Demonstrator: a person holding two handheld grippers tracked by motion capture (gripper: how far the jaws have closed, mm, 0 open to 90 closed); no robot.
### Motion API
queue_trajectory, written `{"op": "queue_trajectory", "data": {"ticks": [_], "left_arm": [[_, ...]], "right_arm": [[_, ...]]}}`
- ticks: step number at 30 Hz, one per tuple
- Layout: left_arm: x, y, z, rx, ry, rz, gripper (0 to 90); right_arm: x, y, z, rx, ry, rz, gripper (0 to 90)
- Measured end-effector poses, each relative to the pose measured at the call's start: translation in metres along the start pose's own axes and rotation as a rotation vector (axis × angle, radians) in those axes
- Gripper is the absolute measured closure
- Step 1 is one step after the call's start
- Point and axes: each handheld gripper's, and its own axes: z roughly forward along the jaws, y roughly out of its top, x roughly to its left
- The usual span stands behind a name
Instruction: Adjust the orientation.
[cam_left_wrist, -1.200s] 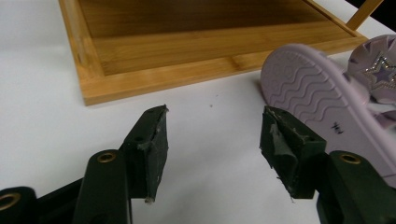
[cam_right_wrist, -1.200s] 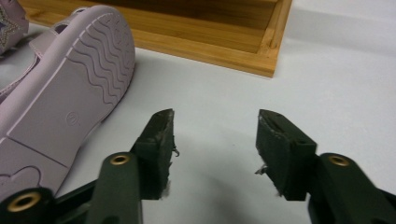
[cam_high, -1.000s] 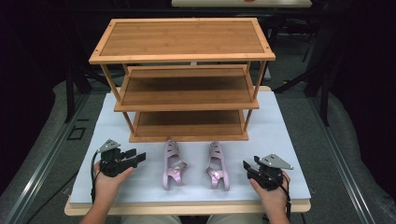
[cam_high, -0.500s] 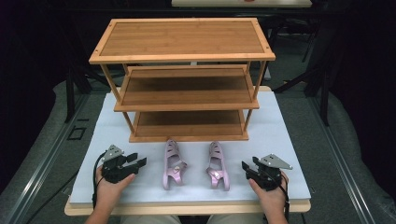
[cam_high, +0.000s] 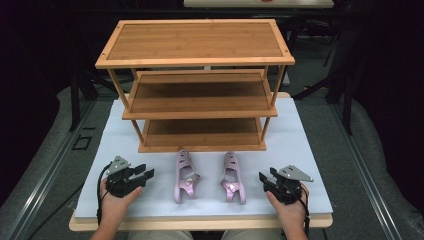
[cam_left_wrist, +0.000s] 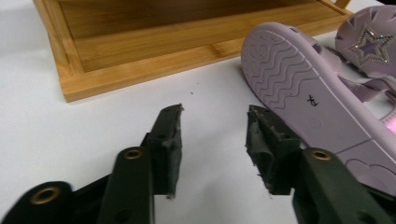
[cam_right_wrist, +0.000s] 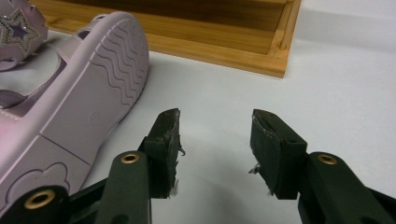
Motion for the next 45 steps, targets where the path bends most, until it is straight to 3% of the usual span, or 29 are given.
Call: {"op": "queue_trajectory", "data": {"ticks": [3,4,5,8,14,19,22,25,30,33,37,40,43,45], "left_arm": [[-0.005,0.003,-0.003,-0.008,-0.025,0.019,65.0],[-0.007,0.005,-0.005,-0.014,-0.035,0.03,69.0],[-0.013,0.009,-0.009,-0.037,-0.05,0.056,81.2],[-0.021,0.013,-0.011,-0.056,-0.059,0.084,89.7],[-0.053,0.02,-0.003,-0.031,-0.132,0.164,90.0],[-0.073,0.024,-0.002,-0.026,-0.152,0.222,90.0],[-0.079,0.023,0.002,-0.012,-0.158,0.249,90.0],[-0.08,0.021,0.006,0.001,-0.168,0.246,90.0],[-0.086,0.013,0.014,0.04,-0.133,0.295,90.0],[-0.085,0.013,0.012,0.054,-0.119,0.288,90.0],[-0.077,0.011,0.005,0.087,-0.073,0.285,90.0],[-0.061,0.003,0.002,0.137,-0.047,0.233,90.0],[-0.044,-0.005,0.0,0.177,-0.061,0.139,90.0],[-0.037,-0.009,0.001,0.218,-0.038,0.138,90.0]], "right_arm": [[0.001,0.001,-0.002,-0.001,-0.001,-0.003,53.1],[0.001,0.001,-0.002,-0.011,0.002,-0.002,53.3],[0.002,0.002,-0.004,-0.02,0.015,-0.006,55.1],[0.003,0.002,-0.004,-0.033,0.012,-0.013,56.4],[0.004,0.002,-0.003,-0.025,0.012,-0.01,57.1],[0.002,0.002,-0.006,-0.027,0.002,0.002,56.8],[-0.001,0.002,-0.007,-0.038,-0.005,0.016,56.7],[-0.003,0.001,-0.006,-0.04,-0.002,0.025,56.5],[-0.002,0.001,-0.006,-0.043,-0.001,0.024,56.5],[-0.003,0.001,-0.008,-0.029,-0.005,0.028,56.5],[-0.007,0.0,-0.01,-0.054,-0.01,0.038,56.5],[-0.012,0.0,-0.013,-0.049,-0.013,0.048,56.4],[-0.015,-0.001,-0.013,-0.052,-0.009,0.071,56.4],[-0.015,-0.001,-0.013,-0.043,-0.006,0.079,56.4]]}}
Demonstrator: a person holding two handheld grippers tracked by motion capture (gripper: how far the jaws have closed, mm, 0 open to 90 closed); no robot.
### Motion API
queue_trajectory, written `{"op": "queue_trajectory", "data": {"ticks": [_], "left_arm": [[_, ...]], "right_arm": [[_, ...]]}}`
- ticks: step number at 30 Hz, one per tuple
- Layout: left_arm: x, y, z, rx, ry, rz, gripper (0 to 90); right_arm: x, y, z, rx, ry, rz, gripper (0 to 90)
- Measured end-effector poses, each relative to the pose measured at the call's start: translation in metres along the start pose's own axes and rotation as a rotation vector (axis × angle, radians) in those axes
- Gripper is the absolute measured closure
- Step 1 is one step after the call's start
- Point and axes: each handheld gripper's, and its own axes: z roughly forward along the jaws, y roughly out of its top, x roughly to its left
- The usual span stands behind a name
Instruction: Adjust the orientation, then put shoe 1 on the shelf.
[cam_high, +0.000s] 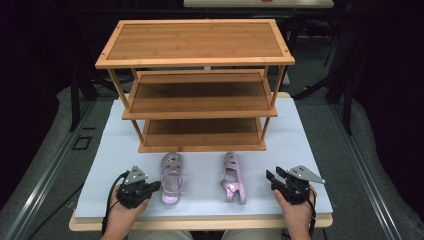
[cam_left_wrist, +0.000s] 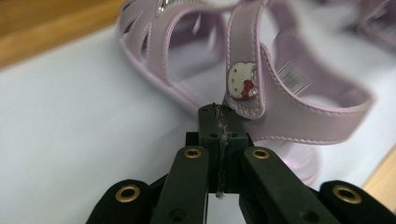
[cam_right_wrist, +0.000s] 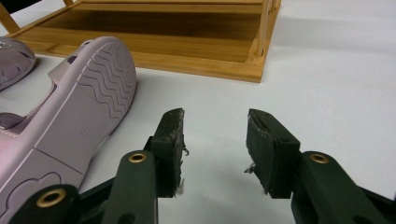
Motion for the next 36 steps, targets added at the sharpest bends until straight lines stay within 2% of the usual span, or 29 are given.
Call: {"op": "queue_trajectory", "data": {"ticks": [1,3,6,9,10,11,13,15,16,19,21,24,25,28,29,32,36], "left_arm": [[0.003,-0.002,0.0,0.01,0.006,-0.01,90.0],[0.007,-0.004,-0.004,-0.001,0.018,-0.033,90.0],[0.009,0.001,-0.019,-0.079,0.025,-0.086,90.0],[0.005,0.008,-0.033,-0.147,0.007,-0.085,90.0],[0.003,0.011,-0.035,-0.159,-0.007,-0.098,88.1],[0.002,0.012,-0.034,-0.159,-0.016,-0.103,82.6],[-0.001,0.015,-0.028,-0.119,-0.044,-0.115,74.1],[-0.004,0.018,-0.02,-0.073,-0.054,-0.099,67.1],[-0.006,0.019,-0.014,-0.032,-0.049,-0.087,65.6],[-0.005,0.023,-0.008,0.031,-0.01,-0.043,69.7],[-0.003,0.027,-0.009,0.051,0.0,-0.022,74.6],[0.002,0.036,-0.013,0.104,0.068,0.08,81.6],[0.005,0.04,-0.014,0.123,0.08,0.105,82.4],[0.016,0.049,-0.015,0.174,0.054,0.136,82.6],[0.019,0.052,-0.016,0.198,0.054,0.148,82.4],[0.026,0.058,-0.013,0.269,0.077,0.195,80.2],[0.03,0.069,-0.014,0.299,0.076,0.187,69.1]], "right_arm": [[0.0,0.0,0.001,-0.007,0.0,0.001,56.4],[0.001,0.0,0.0,0.001,0.0,-0.003,56.4],[-0.001,0.0,0.0,-0.016,0.0,0.007,56.3],[-0.003,-0.001,0.0,-0.014,0.002,0.026,56.3],[-0.004,-0.001,0.0,-0.013,0.003,0.032,56.3],[-0.005,-0.002,0.0,-0.019,0.008,0.043,56.1],[-0.006,-0.002,0.0,-0.018,0.011,0.049,56.0],[-0.006,-0.002,0.0,-0.024,0.011,0.056,55.7],[-0.007,-0.002,-0.001,-0.024,0.011,0.059,55.6],[-0.007,-0.003,0.0,-0.034,0.014,0.062,55.4],[-0.007,-0.002,0.0,-0.019,0.012,0.066,55.3],[-0.007,-0.004,0.001,-0.022,0.013,0.065,55.4],[-0.007,-0.003,0.001,-0.022,0.013,0.065,55.4],[-0.008,-0.002,0.001,-0.039,0.02,0.062,55.3],[-0.008,-0.002,0.0,-0.022,0.013,0.06,55.2],[-0.008,-0.003,0.0,-0.027,0.019,0.067,55.3],[-0.008,-0.003,-0.001,-0.03,0.021,0.065,55.3]]}}
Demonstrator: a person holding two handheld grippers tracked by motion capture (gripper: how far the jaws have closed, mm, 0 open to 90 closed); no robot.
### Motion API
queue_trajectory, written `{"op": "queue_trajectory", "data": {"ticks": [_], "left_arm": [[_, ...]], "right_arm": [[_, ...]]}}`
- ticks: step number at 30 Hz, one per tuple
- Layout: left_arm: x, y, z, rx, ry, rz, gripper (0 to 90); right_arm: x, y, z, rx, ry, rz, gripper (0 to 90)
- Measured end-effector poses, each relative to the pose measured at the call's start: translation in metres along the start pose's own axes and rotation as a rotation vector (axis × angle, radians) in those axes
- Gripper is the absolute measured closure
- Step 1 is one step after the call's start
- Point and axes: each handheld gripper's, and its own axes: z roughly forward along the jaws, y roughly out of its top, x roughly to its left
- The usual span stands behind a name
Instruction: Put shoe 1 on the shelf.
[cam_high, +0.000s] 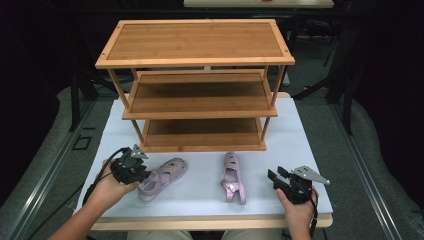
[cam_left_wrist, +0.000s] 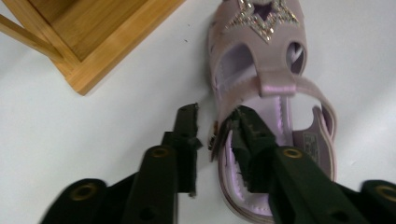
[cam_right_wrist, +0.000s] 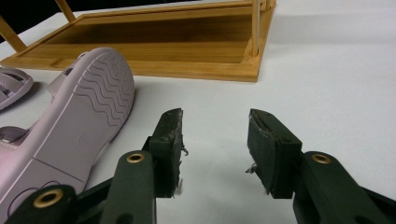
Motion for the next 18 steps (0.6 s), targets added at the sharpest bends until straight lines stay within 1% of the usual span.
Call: {"op": "queue_trajectory", "data": {"ticks": [1,2,3,6,8,9,10,12,15,17,18], "left_arm": [[0.001,0.003,-0.001,0.022,-0.002,0.006,67.2],[0.0,0.007,-0.002,0.046,-0.001,0.023,66.4],[0.0,0.01,-0.002,0.063,-0.004,0.038,64.3],[-0.001,0.019,-0.004,0.115,-0.031,0.076,64.3],[0.0,0.023,-0.004,0.144,-0.026,0.093,65.2],[0.001,0.025,-0.003,0.167,-0.028,0.095,66.6],[0.002,0.027,-0.002,0.18,-0.038,0.087,66.6],[0.003,0.028,-0.001,0.199,-0.047,0.093,66.8],[0.002,0.029,0.004,0.243,-0.059,0.093,69.6],[0.001,0.03,0.008,0.267,-0.051,0.093,69.5],[0.001,0.03,0.011,0.277,-0.057,0.085,69.6]], "right_arm": [[0.0,0.0,0.0,0.001,0.0,0.001,55.2],[0.0,0.0,0.0,0.011,0.0,0.001,55.2],[0.0,0.0,0.001,0.006,-0.001,0.006,55.2],[-0.001,-0.001,0.001,0.006,0.001,0.003,55.2],[-0.002,-0.001,0.002,0.006,0.002,0.004,55.2],[-0.002,-0.001,0.002,0.011,0.005,0.006,55.2],[-0.002,-0.001,0.002,0.012,0.004,0.006,55.2],[-0.002,-0.001,0.002,0.011,0.006,0.007,55.2],[-0.002,-0.002,0.002,0.008,0.009,0.011,55.0],[-0.002,-0.002,0.003,0.009,0.01,0.013,54.9],[-0.002,-0.002,0.003,0.008,0.01,0.013,54.8]]}}
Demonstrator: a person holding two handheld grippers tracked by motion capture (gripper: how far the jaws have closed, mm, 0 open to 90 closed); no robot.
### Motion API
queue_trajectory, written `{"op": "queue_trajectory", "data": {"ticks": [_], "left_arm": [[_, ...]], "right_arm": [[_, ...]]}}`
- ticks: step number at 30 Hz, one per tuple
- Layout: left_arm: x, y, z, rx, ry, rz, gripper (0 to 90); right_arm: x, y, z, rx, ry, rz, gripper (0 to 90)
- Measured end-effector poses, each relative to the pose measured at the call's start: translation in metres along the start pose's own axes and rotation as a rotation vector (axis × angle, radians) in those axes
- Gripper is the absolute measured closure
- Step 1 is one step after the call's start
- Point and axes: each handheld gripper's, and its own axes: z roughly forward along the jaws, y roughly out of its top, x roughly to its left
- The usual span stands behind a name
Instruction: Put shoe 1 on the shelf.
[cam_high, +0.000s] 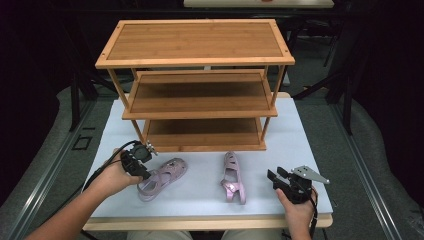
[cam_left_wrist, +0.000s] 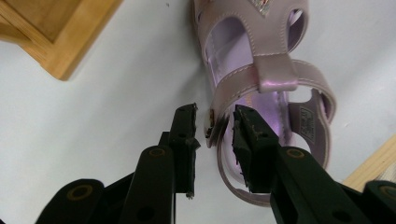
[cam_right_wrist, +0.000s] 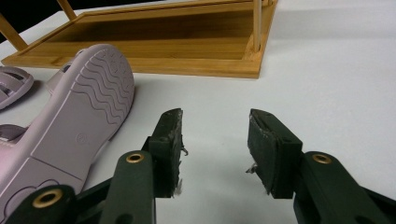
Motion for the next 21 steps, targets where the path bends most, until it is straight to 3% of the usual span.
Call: {"op": "queue_trajectory", "data": {"ticks": [7,11,21], "left_arm": [[0.005,0.007,0.011,0.044,-0.039,-0.015,75.7],[0.009,0.009,0.017,0.088,-0.048,0.019,77.3],[0.012,0.011,0.023,0.092,-0.076,-0.015,77.0]], "right_arm": [[0.0,-0.001,0.001,0.002,0.004,0.005,54.0],[0.0,-0.001,0.001,-0.004,0.008,0.011,53.8],[0.001,-0.001,0.002,0.005,0.008,0.006,53.7]]}}
